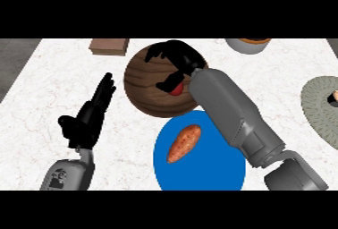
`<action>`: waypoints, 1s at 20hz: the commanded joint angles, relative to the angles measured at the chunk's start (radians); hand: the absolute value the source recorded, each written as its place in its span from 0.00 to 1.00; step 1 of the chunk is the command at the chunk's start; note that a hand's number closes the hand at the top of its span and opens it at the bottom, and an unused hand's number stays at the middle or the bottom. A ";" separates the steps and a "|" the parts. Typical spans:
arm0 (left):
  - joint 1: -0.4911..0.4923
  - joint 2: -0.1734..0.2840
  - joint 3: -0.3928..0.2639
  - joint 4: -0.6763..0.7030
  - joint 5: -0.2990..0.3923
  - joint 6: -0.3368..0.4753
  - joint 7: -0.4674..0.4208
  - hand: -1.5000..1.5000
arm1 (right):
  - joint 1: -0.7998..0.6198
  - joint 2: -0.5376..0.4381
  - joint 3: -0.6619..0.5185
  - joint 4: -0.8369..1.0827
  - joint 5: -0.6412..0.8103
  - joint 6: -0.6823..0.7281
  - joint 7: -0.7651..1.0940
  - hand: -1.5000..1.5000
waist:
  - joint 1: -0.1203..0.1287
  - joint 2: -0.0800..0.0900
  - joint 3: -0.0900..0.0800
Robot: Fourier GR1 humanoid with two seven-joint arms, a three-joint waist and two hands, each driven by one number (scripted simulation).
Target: Pick the tomato from the plate and place it in the bowl
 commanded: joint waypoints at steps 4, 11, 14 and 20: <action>-0.005 0.011 0.026 0.021 0.012 -0.008 -0.008 0.50 | -0.005 -0.006 -0.118 0.059 -0.117 0.061 -0.213 0.00 | -0.009 -0.003 0.001; 0.019 0.026 0.021 -0.005 0.014 -0.028 0.006 0.50 | -0.088 -0.036 -0.271 0.088 -0.236 0.062 -0.222 0.00 | -0.010 -0.006 0.000; 0.028 -0.005 0.016 0.035 -0.009 0.007 -0.048 0.50 | -0.097 -0.039 -0.306 0.073 -0.275 0.110 -0.173 0.00 | -0.029 -0.012 0.000; 0.008 -0.012 0.004 -0.011 -0.018 0.017 0.014 0.50 | -0.052 -0.183 -0.376 0.126 -0.345 0.342 -0.209 0.00 | -0.029 -0.011 0.001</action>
